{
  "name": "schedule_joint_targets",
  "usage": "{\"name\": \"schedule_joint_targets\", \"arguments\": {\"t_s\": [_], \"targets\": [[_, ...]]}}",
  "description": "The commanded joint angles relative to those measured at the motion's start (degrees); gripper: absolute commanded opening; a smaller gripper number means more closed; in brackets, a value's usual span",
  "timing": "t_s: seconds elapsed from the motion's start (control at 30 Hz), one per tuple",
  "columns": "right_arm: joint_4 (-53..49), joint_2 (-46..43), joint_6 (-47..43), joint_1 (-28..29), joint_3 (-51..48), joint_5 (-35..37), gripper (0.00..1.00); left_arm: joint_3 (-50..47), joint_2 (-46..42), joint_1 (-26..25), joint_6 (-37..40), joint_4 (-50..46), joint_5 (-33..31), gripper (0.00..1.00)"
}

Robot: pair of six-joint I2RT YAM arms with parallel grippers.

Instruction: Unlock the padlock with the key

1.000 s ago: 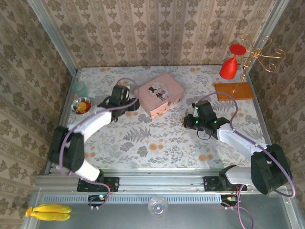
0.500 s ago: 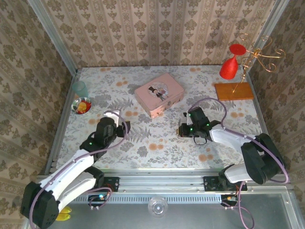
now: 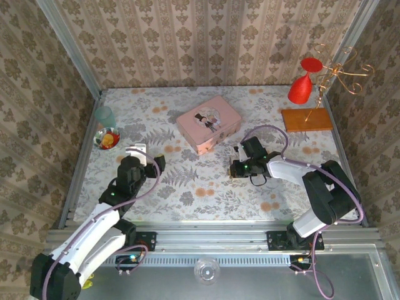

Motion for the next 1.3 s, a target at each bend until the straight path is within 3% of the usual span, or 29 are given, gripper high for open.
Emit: {"name": "schedule_joint_targets", "arguments": {"t_s": [0.0, 0.2, 0.33, 0.53, 0.67, 0.73, 0.97, 1.13, 1.27], "targets": [[-3.0, 0.73, -1.75, -0.11, 0.81, 0.02, 0.09, -0.56, -1.57, 1.74, 0.5, 1.56, -0.3, 0.84], [-4.56, -1.11, -2.34, -0.29, 0.55, 1.69, 0.26, -0.4, -1.22, 2.11, 0.39, 1.97, -0.79, 0.86], [-5.89, -3.51, -2.72, -0.51, 0.37, 2.63, 0.3, 0.04, -0.17, 2.2, 1.13, 3.36, -0.09, 0.93], [-10.25, -8.87, -2.6, -0.55, 1.58, 5.06, 0.35, 2.01, 2.46, 2.23, 1.36, 4.66, -0.4, 0.94], [-16.42, -18.0, -2.89, -0.55, 4.92, 7.18, 0.37, 3.97, 2.61, 2.1, 3.34, 5.15, -1.29, 1.0], [-17.02, -23.13, -3.99, -0.55, 5.88, 8.67, 0.5, 5.5, 3.46, 1.91, 4.87, 5.16, -3.06, 1.0], [-12.02, -37.52, -9.02, -1.05, 3.26, 28.75, 0.65, 9.89, 7.08, 1.6, 7.81, 7.77, -11.39, 1.0], [-3.78, -45.51, -15.17, -1.08, -3.15, 38.69, 0.78, 4.71, 10.72, 1.64, 16.09, 21.54, -15.78, 1.0], [-0.46, -51.07, -18.15, -1.17, -7.4, 42.26, 0.78, -5.11, 11.04, 1.81, 18.06, 41.53, -17.13, 1.0]]}}
